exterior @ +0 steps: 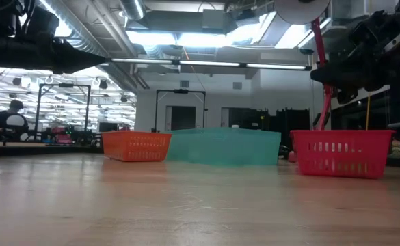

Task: Pick and place items into bin
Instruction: Return to Home Position

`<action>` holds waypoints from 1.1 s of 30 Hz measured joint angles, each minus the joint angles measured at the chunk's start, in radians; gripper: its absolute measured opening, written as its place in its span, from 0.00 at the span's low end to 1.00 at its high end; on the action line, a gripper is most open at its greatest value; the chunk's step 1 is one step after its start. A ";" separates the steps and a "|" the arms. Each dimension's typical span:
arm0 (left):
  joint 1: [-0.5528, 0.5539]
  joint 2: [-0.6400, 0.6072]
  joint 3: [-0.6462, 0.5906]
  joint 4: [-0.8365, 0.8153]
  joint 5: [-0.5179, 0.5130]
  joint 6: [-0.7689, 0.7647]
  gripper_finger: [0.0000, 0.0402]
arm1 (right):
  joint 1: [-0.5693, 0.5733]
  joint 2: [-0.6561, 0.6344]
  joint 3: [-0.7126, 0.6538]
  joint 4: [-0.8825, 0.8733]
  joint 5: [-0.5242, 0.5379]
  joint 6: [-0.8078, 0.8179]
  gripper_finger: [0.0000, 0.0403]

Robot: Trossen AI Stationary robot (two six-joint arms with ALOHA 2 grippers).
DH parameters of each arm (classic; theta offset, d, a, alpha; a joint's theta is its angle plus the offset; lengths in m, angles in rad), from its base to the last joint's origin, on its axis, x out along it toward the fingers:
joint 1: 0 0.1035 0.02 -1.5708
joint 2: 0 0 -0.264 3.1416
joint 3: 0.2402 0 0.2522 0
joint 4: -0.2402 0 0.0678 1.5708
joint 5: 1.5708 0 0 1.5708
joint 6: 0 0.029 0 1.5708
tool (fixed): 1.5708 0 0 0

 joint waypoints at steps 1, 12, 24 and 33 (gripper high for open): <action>0.000 0.000 0.000 0.000 0.000 0.000 0.00 | 0.000 0.000 0.000 0.000 0.000 -0.001 0.00; 0.000 0.000 0.000 0.000 0.000 0.000 0.00 | 0.001 0.000 0.000 -0.005 0.000 -0.026 0.00; 0.000 0.000 0.000 0.000 0.000 0.000 0.00 | -0.045 -0.326 0.000 -0.267 -0.338 -0.135 0.00; 0.000 0.000 0.000 0.000 0.000 0.000 0.00 | -0.060 -0.578 0.000 -0.548 -0.440 -0.177 0.00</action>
